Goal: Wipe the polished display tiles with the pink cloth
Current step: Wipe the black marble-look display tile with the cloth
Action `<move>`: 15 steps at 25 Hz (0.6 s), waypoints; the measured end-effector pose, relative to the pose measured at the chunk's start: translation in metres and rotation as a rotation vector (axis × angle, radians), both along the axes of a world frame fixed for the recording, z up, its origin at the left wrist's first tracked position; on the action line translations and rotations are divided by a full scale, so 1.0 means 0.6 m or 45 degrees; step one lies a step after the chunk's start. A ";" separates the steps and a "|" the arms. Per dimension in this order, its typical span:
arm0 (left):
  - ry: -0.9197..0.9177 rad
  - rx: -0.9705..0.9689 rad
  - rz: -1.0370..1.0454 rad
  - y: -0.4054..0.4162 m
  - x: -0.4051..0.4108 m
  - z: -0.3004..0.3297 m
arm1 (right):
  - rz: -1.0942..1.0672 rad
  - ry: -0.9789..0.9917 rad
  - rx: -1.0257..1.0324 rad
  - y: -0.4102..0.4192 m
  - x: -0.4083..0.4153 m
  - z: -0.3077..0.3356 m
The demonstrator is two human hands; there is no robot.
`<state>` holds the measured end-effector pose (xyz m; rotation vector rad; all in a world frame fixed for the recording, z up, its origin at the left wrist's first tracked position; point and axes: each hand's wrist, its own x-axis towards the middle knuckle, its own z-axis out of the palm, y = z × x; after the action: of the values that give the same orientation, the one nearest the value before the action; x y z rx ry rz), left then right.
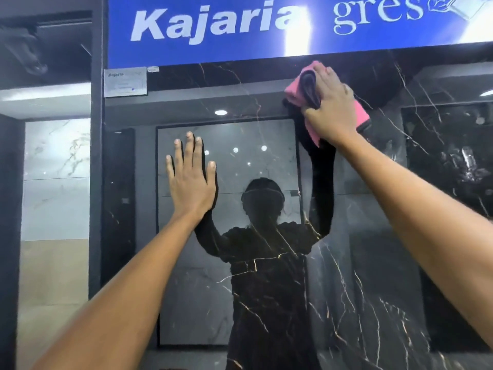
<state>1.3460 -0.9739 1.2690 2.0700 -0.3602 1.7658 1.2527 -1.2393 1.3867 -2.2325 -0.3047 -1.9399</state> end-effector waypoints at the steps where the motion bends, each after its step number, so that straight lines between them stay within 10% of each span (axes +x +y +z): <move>1: -0.014 0.017 -0.067 0.009 -0.004 -0.006 | -0.046 0.035 0.043 0.010 0.009 -0.032; 7: -0.046 -0.170 -0.078 0.123 0.004 -0.131 | -0.051 0.221 -1.278 0.063 0.042 -0.236; 12: 0.068 -0.074 0.065 0.157 0.030 -0.147 | -0.139 0.052 -0.165 0.118 0.038 -0.040; 15: 0.040 -0.074 0.035 0.159 0.035 -0.151 | -0.008 0.125 -0.516 0.218 0.074 -0.117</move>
<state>1.3671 -0.8784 1.1782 2.0689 -0.2693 1.7364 1.2971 -1.1087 1.3164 -2.5606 -0.7349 -1.9005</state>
